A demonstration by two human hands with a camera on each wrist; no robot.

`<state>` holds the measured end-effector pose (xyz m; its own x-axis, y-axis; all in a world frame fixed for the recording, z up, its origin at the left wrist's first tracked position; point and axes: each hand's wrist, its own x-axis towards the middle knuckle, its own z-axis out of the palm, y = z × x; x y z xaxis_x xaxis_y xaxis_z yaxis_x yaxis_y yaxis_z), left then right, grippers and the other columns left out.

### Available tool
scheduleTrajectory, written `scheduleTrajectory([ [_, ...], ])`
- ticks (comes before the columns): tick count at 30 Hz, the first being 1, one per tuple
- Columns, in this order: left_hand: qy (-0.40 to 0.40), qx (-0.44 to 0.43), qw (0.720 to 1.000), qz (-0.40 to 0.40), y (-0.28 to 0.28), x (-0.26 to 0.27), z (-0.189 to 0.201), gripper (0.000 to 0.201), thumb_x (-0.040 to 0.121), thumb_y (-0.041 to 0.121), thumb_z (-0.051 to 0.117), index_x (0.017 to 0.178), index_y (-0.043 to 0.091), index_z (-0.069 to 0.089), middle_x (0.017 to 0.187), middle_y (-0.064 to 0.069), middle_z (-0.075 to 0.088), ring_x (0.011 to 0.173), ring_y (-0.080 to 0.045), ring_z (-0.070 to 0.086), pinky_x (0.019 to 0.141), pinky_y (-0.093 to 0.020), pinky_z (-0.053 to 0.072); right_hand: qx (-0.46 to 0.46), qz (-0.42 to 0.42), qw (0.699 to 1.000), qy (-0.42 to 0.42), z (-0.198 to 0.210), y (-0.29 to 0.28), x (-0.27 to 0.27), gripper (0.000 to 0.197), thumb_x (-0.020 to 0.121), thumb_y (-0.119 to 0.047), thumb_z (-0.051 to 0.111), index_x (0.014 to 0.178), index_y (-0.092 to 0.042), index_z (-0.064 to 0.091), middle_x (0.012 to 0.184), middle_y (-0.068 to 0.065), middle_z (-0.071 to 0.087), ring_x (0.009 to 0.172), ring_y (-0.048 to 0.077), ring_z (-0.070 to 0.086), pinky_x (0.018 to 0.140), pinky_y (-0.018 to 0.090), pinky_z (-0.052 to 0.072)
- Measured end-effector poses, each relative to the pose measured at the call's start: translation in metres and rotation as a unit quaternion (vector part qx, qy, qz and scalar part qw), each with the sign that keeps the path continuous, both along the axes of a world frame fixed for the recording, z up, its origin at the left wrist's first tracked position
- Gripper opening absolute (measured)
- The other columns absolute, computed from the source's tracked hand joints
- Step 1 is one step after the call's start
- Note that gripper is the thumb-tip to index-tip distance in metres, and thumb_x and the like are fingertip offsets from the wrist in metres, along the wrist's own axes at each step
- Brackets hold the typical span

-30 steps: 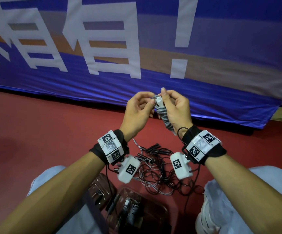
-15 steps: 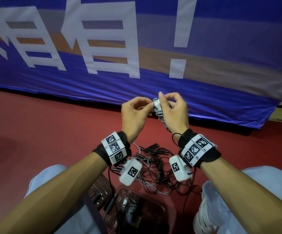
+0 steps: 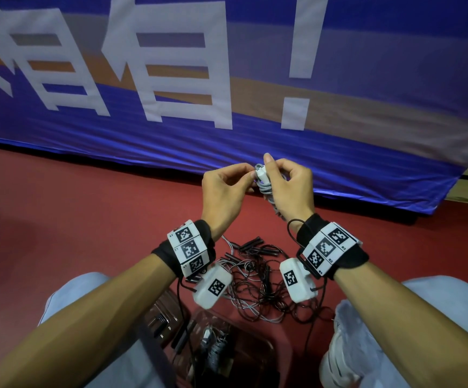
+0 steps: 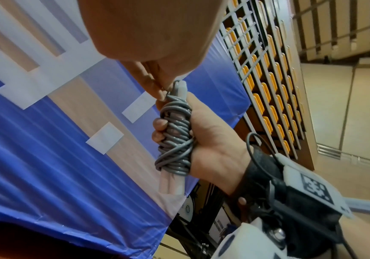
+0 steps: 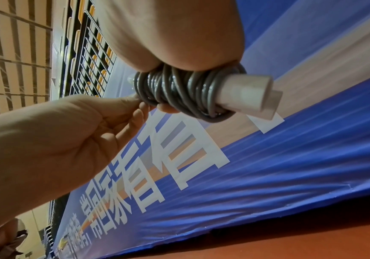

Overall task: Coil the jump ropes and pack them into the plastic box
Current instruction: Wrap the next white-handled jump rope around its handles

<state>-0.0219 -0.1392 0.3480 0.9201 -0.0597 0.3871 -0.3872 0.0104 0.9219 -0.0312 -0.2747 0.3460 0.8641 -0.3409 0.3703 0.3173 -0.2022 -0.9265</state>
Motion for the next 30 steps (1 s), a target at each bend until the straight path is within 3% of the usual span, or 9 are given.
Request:
scheduleTrajectory([
  [5, -0.009, 0.055, 0.998, 0.006, -0.002, -0.005, -0.001, 0.019, 0.097, 0.023, 0.066, 0.094, 0.01, 0.078, 0.084, 0.0, 0.077, 0.08, -0.017, 0.073, 0.077, -0.032, 0.058, -0.013, -0.019, 1.0, 0.009, 0.0, 0.001, -0.001, 0.038, 0.102, -0.035, 0.062, 0.07, -0.018, 0.069, 0.056, -0.015, 0.063, 0.052, 0.0, 0.053, 0.056, 0.018, 0.041],
  [12, 0.067, -0.016, 0.997, -0.028, -0.001, 0.004, 0.004, 0.015, 0.088, 0.02, 0.077, 0.08, 0.007, 0.074, 0.076, -0.005, 0.074, 0.071, -0.016, 0.068, 0.072, -0.028, 0.055, 0.015, -0.004, 0.999, 0.041, -0.002, 0.003, 0.0, 0.047, 0.105, -0.04, 0.055, 0.074, -0.007, 0.07, 0.061, 0.012, 0.06, 0.057, 0.011, 0.049, 0.053, 0.028, 0.04],
  [15, 0.091, -0.018, 0.994, -0.063, -0.001, 0.007, 0.007, 0.015, 0.092, 0.017, 0.072, 0.082, 0.007, 0.074, 0.07, 0.001, 0.071, 0.066, -0.012, 0.062, 0.069, -0.024, 0.051, 0.041, -0.005, 0.996, 0.079, -0.003, 0.002, 0.006, 0.051, 0.105, -0.037, 0.055, 0.071, -0.001, 0.063, 0.056, 0.002, 0.048, 0.055, 0.009, 0.041, 0.052, 0.026, 0.035],
  [16, 0.109, -0.025, 0.99, -0.086, -0.001, 0.008, 0.007, 0.016, 0.095, 0.016, 0.068, 0.083, 0.006, 0.073, 0.069, 0.002, 0.07, 0.065, -0.011, 0.06, 0.069, -0.022, 0.05, 0.047, -0.004, 0.995, 0.089, -0.005, 0.002, 0.009, 0.051, 0.105, -0.038, 0.055, 0.073, 0.001, 0.063, 0.058, 0.006, 0.05, 0.058, 0.01, 0.043, 0.055, 0.026, 0.037],
  [18, 0.175, -0.052, 0.972, -0.146, 0.0, 0.012, 0.008, 0.02, 0.099, 0.013, 0.06, 0.086, 0.004, 0.071, 0.068, 0.001, 0.067, 0.064, -0.009, 0.058, 0.068, -0.02, 0.048, 0.059, 0.0, 0.991, 0.118, -0.01, 0.0, 0.014, 0.055, 0.101, -0.045, 0.055, 0.083, 0.007, 0.064, 0.066, 0.021, 0.053, 0.062, 0.019, 0.047, 0.06, 0.034, 0.041],
  [21, 0.299, -0.096, 0.92, -0.233, 0.008, 0.019, 0.014, 0.023, 0.103, 0.017, 0.051, 0.094, 0.005, 0.068, 0.078, 0.0, 0.067, 0.067, -0.008, 0.059, 0.064, -0.018, 0.049, 0.105, 0.053, 0.978, 0.173, -0.007, -0.003, 0.015, 0.045, 0.103, -0.043, 0.056, 0.081, -0.005, 0.068, 0.061, 0.012, 0.056, 0.047, 0.022, 0.052, 0.05, 0.031, 0.044],
  [25, 0.375, -0.152, 0.857, -0.318, 0.021, 0.026, 0.016, 0.03, 0.102, 0.023, 0.045, 0.082, 0.014, 0.066, 0.08, 0.005, 0.061, 0.067, -0.008, 0.057, 0.054, -0.02, 0.042, 0.181, 0.188, 0.943, 0.206, 0.007, -0.008, 0.009, 0.037, 0.105, -0.042, 0.054, 0.102, -0.006, 0.064, 0.064, 0.013, 0.055, 0.043, 0.023, 0.051, 0.042, 0.026, 0.04],
  [28, 0.362, -0.114, 0.868, -0.319, 0.024, 0.028, 0.018, 0.017, 0.099, 0.027, 0.048, 0.091, 0.017, 0.059, 0.089, 0.006, 0.056, 0.079, -0.009, 0.052, 0.054, -0.021, 0.038, 0.159, 0.235, 0.944, 0.169, 0.013, -0.008, 0.004, 0.038, 0.104, -0.046, 0.052, 0.108, -0.009, 0.06, 0.075, 0.016, 0.056, 0.046, 0.023, 0.051, 0.043, 0.025, 0.042],
  [30, 0.326, -0.058, 0.897, -0.294, 0.025, 0.03, 0.02, 0.022, 0.101, 0.026, 0.046, 0.092, 0.021, 0.065, 0.086, 0.007, 0.058, 0.076, -0.008, 0.049, 0.057, -0.022, 0.033, 0.097, 0.255, 0.954, 0.128, 0.018, -0.008, -0.003, 0.037, 0.104, -0.041, 0.055, 0.116, -0.007, 0.062, 0.077, 0.006, 0.066, 0.05, 0.018, 0.057, 0.045, 0.024, 0.044],
])
